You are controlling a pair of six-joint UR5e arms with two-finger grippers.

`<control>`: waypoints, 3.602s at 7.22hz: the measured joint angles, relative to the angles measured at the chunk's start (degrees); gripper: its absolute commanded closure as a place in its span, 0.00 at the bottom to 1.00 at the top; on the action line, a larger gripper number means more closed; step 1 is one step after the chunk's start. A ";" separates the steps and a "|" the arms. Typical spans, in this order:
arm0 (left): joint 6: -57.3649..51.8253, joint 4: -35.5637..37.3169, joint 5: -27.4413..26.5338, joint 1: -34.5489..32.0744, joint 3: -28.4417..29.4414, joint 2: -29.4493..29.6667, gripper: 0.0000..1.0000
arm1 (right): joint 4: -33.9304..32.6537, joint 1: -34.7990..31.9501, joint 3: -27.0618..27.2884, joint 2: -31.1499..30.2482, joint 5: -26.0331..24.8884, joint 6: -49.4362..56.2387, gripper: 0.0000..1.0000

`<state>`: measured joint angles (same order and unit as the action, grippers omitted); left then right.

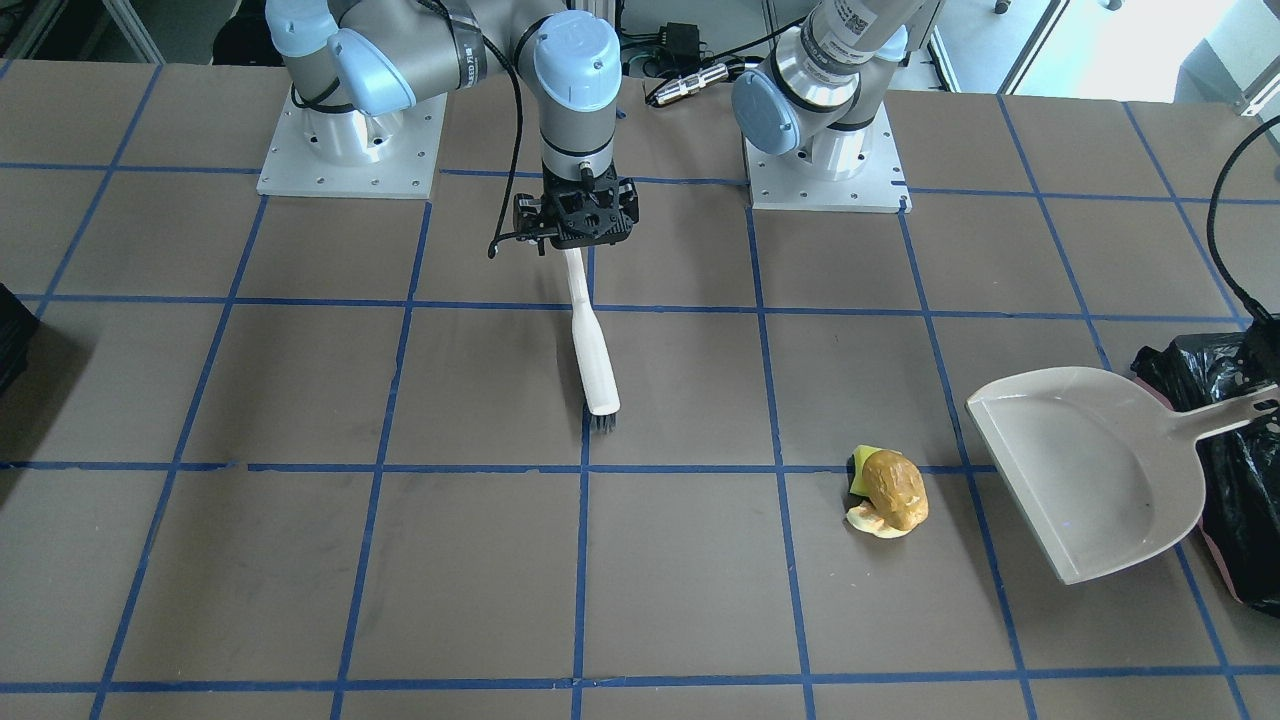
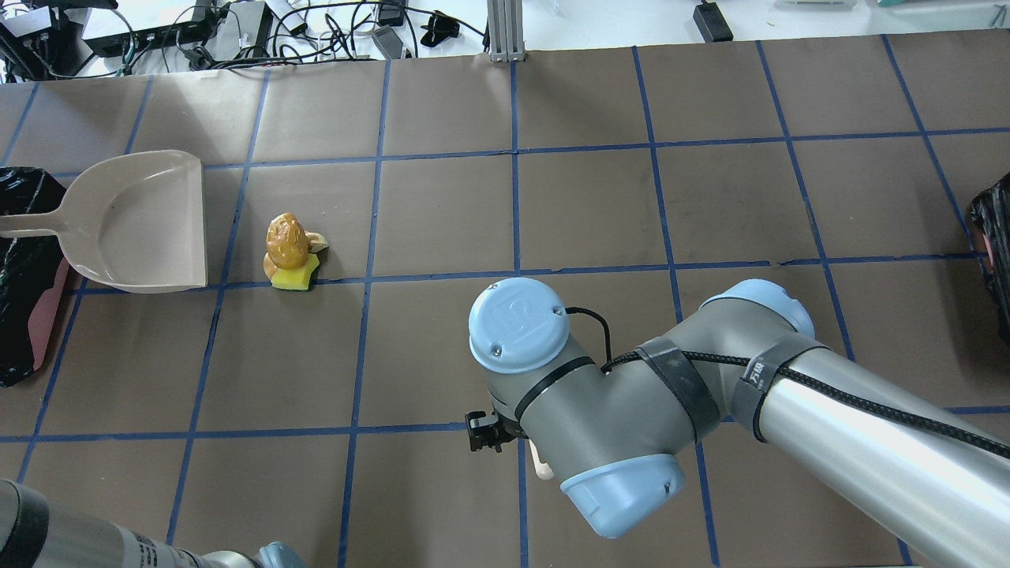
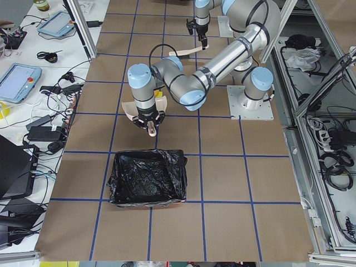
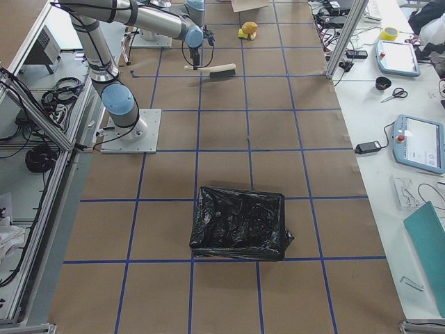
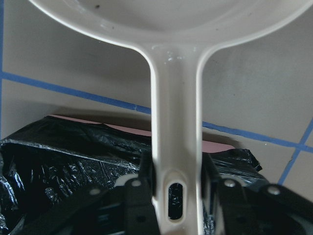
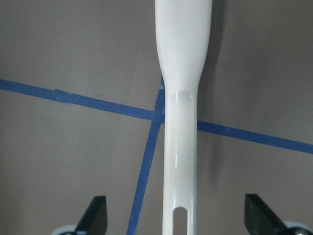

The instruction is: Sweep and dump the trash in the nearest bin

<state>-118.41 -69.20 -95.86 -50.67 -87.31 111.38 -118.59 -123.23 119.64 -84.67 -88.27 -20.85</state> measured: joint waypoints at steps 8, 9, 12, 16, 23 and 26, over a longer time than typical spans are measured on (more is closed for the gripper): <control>-9.15 7.02 4.24 -1.25 -2.16 6.51 1.00 | -0.77 -0.12 -0.19 3.68 -0.04 0.45 1.00; -9.50 7.33 4.12 -1.76 -2.16 6.89 1.00 | -0.62 -0.11 -0.22 3.46 -0.01 0.16 1.00; -9.15 7.47 0.69 -3.75 -2.16 8.01 1.00 | 0.03 -0.16 -1.98 3.14 -0.42 -7.84 1.00; -7.63 8.09 -2.60 -4.89 -2.16 9.11 1.00 | 5.25 -0.59 -14.20 6.52 1.50 -31.07 1.00; -6.84 10.39 -9.55 -7.93 -2.18 9.40 1.00 | 7.40 -11.92 -45.29 30.28 4.98 -61.08 1.00; -5.92 10.90 -10.78 -8.27 -2.24 9.61 1.00 | 7.63 -15.24 -53.52 36.48 4.69 -71.63 1.00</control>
<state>-124.33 -58.30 -106.64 -58.95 -89.56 120.99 -110.95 -138.47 66.12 -48.19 -83.58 -92.48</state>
